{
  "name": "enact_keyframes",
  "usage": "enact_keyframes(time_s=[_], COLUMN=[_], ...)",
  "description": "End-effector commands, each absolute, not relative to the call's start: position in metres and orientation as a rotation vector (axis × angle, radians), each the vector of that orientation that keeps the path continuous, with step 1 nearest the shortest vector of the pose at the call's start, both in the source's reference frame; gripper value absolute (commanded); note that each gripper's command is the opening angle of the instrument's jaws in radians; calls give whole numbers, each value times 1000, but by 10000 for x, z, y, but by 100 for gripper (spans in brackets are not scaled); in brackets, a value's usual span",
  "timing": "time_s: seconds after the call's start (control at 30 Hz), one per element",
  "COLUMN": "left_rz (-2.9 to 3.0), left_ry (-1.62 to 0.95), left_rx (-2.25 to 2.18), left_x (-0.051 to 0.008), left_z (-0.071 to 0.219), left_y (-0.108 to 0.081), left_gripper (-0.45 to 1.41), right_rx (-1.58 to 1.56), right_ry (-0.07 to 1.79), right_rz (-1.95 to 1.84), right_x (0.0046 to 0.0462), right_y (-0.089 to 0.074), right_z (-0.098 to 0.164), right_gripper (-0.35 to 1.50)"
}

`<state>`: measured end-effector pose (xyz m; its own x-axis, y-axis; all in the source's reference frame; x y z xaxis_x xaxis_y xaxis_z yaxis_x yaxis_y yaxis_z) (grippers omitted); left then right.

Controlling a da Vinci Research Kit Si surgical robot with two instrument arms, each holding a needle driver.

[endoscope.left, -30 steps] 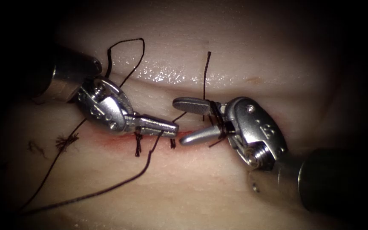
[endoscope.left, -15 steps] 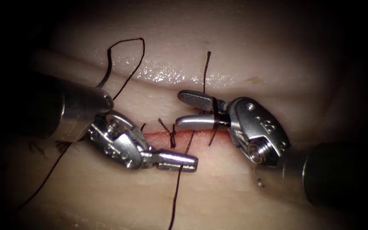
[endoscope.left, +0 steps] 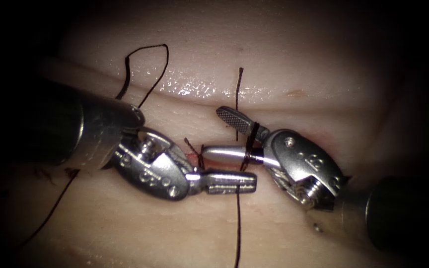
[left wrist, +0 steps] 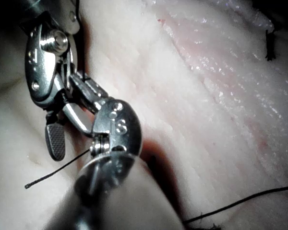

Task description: Wound Closure

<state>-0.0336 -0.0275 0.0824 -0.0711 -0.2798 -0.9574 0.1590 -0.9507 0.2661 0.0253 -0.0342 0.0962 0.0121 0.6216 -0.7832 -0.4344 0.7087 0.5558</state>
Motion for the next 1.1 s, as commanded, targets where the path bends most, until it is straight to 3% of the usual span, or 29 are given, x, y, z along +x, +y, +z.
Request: enact_keyframes(time_s=[0.03,0.53,0.73,1.1], left_rz=[-2108,-2313,-2336,-2341], left_ry=[-126,-125,-124,-118], left_rx=[1912,1888,1880,1868], left_x=[-340,-339,-334,-330], left_z=[832,849,860,873], left_y=[-275,-256,-242,-230], left_gripper=[-45,-45,-45,-45], right_rx=[166,118,141,172], right_ry=[1299,1173,1145,1103], right_rz=[834,1005,1098,1208], right_x=[256,238,237,238], right_y=[-344,-329,-326,-315], right_z=[969,995,1005,1015], right_gripper=[93,91,105,108])
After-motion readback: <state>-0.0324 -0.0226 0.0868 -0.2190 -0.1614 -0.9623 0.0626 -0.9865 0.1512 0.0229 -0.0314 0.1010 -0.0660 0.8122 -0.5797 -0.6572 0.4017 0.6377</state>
